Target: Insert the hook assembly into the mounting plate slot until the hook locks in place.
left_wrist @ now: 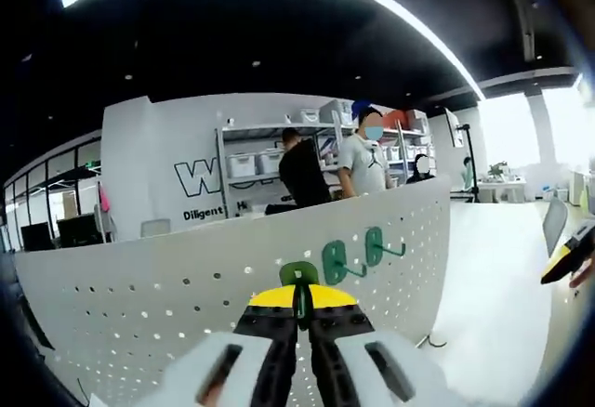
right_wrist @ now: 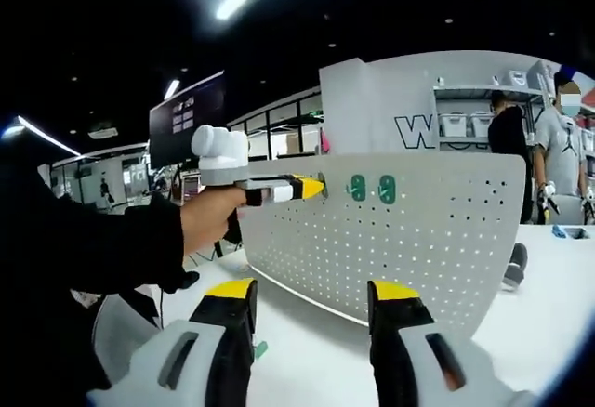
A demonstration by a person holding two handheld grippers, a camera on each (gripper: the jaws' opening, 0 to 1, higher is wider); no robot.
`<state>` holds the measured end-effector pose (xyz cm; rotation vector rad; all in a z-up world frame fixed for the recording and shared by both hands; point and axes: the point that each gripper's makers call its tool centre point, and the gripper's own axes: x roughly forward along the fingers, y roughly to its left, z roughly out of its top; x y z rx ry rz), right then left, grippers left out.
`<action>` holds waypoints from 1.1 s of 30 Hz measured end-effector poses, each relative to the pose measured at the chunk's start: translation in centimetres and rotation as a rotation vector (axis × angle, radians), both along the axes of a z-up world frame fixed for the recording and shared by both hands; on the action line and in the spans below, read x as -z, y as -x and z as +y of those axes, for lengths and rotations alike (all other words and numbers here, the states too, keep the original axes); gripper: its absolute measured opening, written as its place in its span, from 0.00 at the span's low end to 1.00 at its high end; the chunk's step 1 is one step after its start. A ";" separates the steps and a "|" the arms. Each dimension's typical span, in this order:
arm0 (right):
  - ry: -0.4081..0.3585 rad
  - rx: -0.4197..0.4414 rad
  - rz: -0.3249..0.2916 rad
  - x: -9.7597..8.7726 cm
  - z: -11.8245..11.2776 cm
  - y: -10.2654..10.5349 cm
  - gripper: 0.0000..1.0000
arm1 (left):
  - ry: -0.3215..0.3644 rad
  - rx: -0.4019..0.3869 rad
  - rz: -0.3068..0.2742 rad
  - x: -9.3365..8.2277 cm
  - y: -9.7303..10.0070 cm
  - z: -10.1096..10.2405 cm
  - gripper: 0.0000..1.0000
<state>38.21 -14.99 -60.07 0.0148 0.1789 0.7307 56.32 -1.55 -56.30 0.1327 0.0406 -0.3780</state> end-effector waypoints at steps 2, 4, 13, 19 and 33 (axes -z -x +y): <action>0.000 0.005 0.001 0.1 -0.3 0.0 0.47 | 0.002 -0.012 0.001 -0.1 -0.3 0.2 0.03; -0.002 0.008 0.002 0.2 -0.4 -0.1 0.47 | 0.007 -0.018 0.000 -0.2 -0.5 0.3 0.03; -0.008 0.011 0.008 0.6 -0.6 -0.4 0.47 | 0.014 -0.038 0.011 0.0 -1.4 0.5 0.03; -0.007 0.007 0.015 1.0 -0.5 -0.6 0.47 | -0.001 -0.048 0.009 0.1 -1.6 0.4 0.03; -0.010 0.005 0.019 1.2 -0.5 -0.5 0.47 | -0.108 -0.136 -0.041 0.3 -2.4 0.0 0.03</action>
